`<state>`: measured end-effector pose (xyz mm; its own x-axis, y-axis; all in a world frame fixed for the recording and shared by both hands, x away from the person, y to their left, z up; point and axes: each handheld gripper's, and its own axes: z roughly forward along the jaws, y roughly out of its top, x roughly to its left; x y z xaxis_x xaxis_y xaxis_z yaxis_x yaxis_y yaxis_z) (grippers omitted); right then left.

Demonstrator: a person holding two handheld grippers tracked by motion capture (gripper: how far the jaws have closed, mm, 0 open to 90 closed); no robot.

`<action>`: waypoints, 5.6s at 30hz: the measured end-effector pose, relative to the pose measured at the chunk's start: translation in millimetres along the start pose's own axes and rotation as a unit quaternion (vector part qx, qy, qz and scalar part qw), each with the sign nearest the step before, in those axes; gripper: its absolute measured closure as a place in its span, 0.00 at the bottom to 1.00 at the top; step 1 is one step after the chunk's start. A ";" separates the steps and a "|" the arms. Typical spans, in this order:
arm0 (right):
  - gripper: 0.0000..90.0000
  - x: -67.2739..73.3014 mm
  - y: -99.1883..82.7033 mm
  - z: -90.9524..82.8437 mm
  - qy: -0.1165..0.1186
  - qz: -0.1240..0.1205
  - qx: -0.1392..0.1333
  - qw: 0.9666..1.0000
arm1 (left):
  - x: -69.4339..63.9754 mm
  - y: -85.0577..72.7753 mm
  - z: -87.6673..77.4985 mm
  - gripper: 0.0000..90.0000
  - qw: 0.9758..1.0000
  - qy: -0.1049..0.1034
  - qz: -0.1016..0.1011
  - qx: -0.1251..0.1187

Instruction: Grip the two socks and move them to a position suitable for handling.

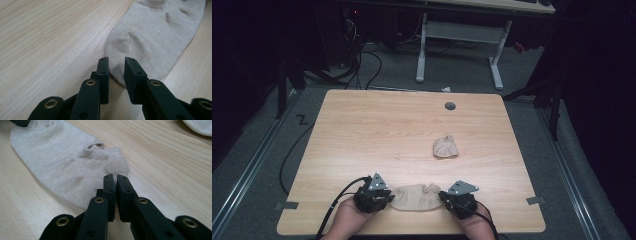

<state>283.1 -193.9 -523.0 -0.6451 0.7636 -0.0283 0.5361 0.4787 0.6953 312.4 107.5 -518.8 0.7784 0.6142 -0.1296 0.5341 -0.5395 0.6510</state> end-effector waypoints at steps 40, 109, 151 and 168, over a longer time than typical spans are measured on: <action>0.86 -6.8 1.6 -12.4 -0.021 0.032 -0.049 0.998 | 12.6 -1.6 -21.5 0.71 0.998 0.038 0.012 -0.058; 0.89 -53.6 28.6 27.7 -0.085 0.055 -0.004 0.995 | 17.4 2.0 -21.8 0.68 0.997 0.046 0.017 -0.067; 0.92 -28.4 54.1 20.7 -0.073 0.020 -0.061 0.995 | 27.4 -7.4 -39.0 0.68 0.995 0.053 -0.009 -0.084; 0.89 -56.3 26.6 -12.8 -0.086 0.085 -0.112 0.986 | 21.4 17.5 -18.4 0.68 0.996 0.032 0.017 -0.083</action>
<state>326.7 -229.7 -493.7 -0.4448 0.8956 -0.0055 0.4828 0.2450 0.8407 332.3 121.8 -496.5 0.7695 0.6358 -0.0602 0.4413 -0.4611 0.7699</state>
